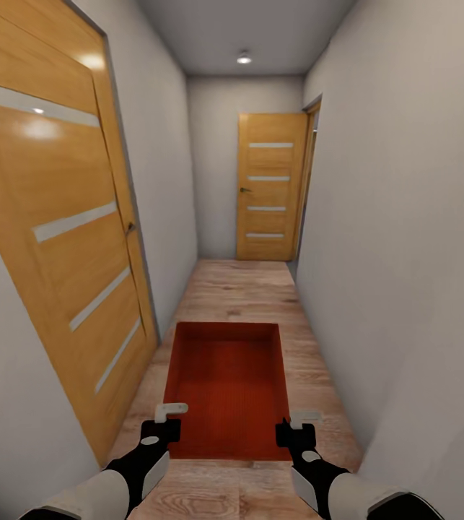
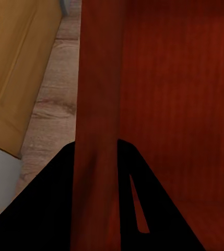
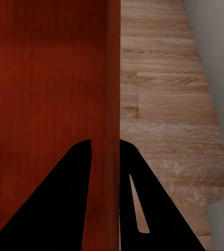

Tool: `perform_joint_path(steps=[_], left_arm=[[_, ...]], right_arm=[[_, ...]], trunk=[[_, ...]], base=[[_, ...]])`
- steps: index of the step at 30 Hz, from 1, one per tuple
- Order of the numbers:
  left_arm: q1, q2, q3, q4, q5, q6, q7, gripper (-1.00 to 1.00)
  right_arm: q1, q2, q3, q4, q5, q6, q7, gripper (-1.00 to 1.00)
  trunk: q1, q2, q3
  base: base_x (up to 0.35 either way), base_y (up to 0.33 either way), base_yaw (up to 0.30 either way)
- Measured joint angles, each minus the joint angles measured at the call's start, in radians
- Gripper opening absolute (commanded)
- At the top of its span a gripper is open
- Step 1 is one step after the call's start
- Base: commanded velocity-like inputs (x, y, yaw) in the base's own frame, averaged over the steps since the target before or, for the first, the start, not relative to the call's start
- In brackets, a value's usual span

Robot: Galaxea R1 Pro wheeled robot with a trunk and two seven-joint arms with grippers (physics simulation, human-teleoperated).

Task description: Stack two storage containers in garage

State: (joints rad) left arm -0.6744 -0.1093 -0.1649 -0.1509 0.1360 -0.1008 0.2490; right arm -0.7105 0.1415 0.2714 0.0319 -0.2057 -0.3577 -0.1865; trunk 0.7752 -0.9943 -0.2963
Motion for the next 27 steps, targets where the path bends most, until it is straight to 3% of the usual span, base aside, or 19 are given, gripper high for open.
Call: perform_joint_path(steps=[27], left_arm=[[0.0,0.0,0.003,-0.001,-0.004,0.003,-0.001,-1.0]], right_arm=[[0.0,0.0,0.0,0.0,-0.002,0.001,0.0,-1.0]], trunk=[[0.0,0.0,0.0]], base=[[0.322,0.0,0.0]])
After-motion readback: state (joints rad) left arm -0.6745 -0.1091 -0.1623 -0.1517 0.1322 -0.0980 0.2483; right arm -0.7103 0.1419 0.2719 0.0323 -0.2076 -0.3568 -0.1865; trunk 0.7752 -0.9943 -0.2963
